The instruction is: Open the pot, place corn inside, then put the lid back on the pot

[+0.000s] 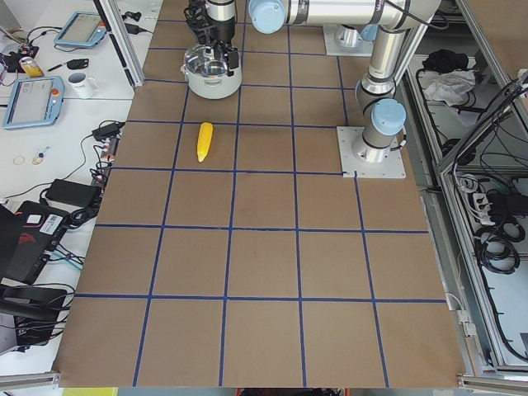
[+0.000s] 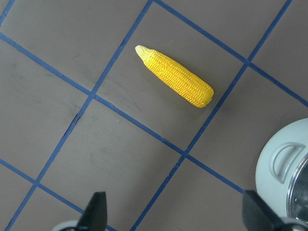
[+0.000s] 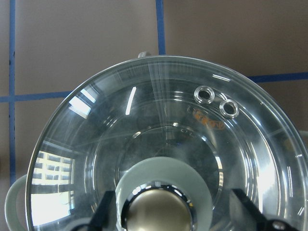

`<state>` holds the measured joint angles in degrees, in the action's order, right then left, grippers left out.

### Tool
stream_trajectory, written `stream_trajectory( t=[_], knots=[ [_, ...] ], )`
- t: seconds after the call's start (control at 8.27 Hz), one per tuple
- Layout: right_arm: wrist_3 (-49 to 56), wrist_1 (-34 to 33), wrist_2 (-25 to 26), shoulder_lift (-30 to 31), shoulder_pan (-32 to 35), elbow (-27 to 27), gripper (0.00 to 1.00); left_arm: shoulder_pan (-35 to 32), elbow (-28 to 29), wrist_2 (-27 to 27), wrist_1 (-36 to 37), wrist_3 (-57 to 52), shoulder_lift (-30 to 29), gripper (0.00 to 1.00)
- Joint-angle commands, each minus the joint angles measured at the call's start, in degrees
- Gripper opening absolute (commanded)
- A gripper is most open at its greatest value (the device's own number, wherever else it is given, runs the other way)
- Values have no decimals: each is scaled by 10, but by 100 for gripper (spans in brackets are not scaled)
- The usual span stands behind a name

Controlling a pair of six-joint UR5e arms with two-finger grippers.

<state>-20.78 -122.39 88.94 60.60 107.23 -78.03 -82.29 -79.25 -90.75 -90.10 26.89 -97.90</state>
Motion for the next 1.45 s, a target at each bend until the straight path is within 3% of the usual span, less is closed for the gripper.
stream_trajectory(
  t=[0.0, 0.48, 0.73, 1.09, 1.33],
  knots=[
    [-1, -6, -2, 0, 0, -1, 73, 5, 1, -41, -2, 121, -70, 100],
    [0, -17, -5, 0, 2, -2, 70, 15, 69, -57, 23, 371, -178, 100],
    [-1, -15, -6, 0, 2, -2, 67, 27, 77, -48, 84, 507, -204, 100],
    [-1, -16, -6, -1, 2, -1, 63, 27, 73, -41, 91, 536, -236, 100],
    [-1, -16, -7, 0, 2, -1, 51, 27, 72, -2, 145, 593, -269, 100]
  ],
)
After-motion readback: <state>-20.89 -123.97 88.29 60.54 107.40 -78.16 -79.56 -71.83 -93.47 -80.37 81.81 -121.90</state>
